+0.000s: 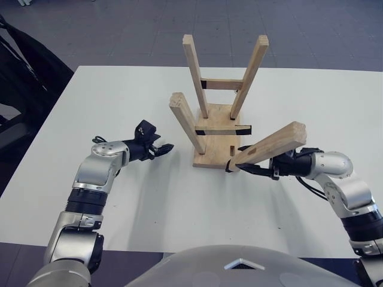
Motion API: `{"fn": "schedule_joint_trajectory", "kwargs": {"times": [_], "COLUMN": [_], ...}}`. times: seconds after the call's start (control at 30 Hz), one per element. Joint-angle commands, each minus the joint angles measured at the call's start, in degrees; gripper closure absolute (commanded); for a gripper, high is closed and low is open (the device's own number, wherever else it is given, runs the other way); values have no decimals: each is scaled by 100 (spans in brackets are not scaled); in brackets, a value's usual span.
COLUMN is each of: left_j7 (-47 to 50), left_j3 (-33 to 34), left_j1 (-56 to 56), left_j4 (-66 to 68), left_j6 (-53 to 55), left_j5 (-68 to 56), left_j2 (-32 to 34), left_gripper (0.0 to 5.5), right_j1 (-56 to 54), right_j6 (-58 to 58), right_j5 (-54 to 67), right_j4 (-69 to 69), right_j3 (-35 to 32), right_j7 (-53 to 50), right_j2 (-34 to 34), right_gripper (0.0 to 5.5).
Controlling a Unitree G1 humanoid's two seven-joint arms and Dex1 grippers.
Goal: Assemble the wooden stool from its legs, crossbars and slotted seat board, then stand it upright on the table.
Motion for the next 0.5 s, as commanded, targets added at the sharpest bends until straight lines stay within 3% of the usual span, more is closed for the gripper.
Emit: {"fn": "schedule_joint_trajectory", "kwargs": {"times": [0.03,0.2,0.37,0.5], "left_j7": [-282,-1200,-1212,-1143], "left_j3": [-25,-210,-348,-602], "left_j1": [87,526,285,138], "left_j4": [-311,-1500,-1476,-1334], "left_j6": [9,268,384,374], "left_j5": [-10,-364,-300,-146], "left_j2": [119,600,514,355], "left_gripper": [211,211,211,211], "right_j1": [449,-34,-588,-549], "right_j6": [757,1047,724,1002], "right_j5": [-400,110,-409,68], "right_j4": [366,156,1049,578], "right_j3": [379,-328,-87,-464], "right_j7": [-100,-328,-408,-388], "right_j2": [-113,-233,179,131], "right_gripper": [346,346,346,346]}}
